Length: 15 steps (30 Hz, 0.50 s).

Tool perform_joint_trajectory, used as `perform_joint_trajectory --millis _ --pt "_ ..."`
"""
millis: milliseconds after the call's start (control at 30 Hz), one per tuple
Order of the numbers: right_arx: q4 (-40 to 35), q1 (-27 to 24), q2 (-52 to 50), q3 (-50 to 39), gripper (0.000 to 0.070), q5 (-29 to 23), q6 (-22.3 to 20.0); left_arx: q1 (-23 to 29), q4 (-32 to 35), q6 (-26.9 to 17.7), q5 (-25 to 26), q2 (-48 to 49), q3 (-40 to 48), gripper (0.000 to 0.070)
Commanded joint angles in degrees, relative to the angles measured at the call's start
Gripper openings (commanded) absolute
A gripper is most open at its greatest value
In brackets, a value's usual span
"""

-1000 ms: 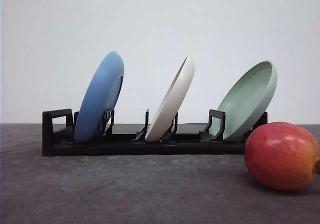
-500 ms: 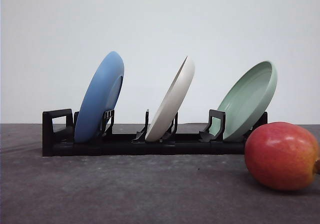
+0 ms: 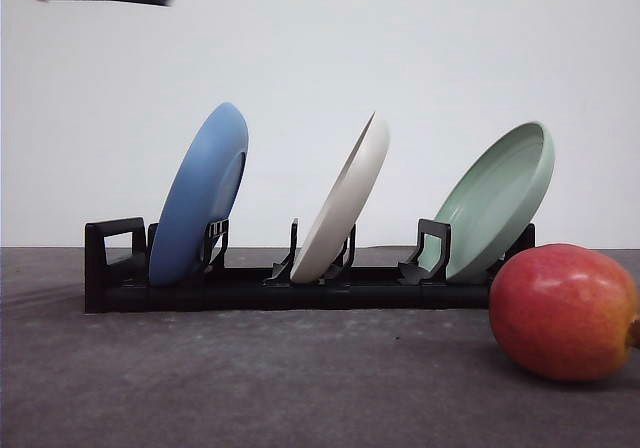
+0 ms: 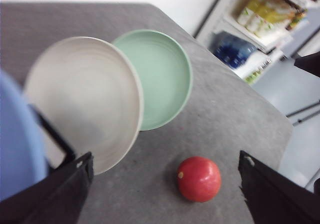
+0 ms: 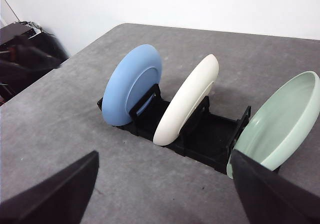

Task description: Place pomegranate in white plate

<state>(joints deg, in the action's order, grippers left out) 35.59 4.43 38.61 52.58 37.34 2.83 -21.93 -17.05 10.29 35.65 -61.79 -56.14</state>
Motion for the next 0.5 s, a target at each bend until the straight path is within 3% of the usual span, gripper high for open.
perform_joint_trajectory --millis 0,333,467 --pt "-0.42 0.09 0.26 0.9 0.0529 0.17 0.17 -2.4 -0.57 0.44 -1.88 -3.44 -3.81 0.0567" --pt "-0.44 0.09 0.28 0.9 0.0528 0.17 0.17 -14.33 -14.26 -8.04 -18.17 -26.08 -27.78 0.0567" --pt "-0.44 0.09 0.26 0.9 0.0528 0.17 0.17 -16.92 -16.44 -8.62 -22.05 -33.04 -33.66 0.0567"
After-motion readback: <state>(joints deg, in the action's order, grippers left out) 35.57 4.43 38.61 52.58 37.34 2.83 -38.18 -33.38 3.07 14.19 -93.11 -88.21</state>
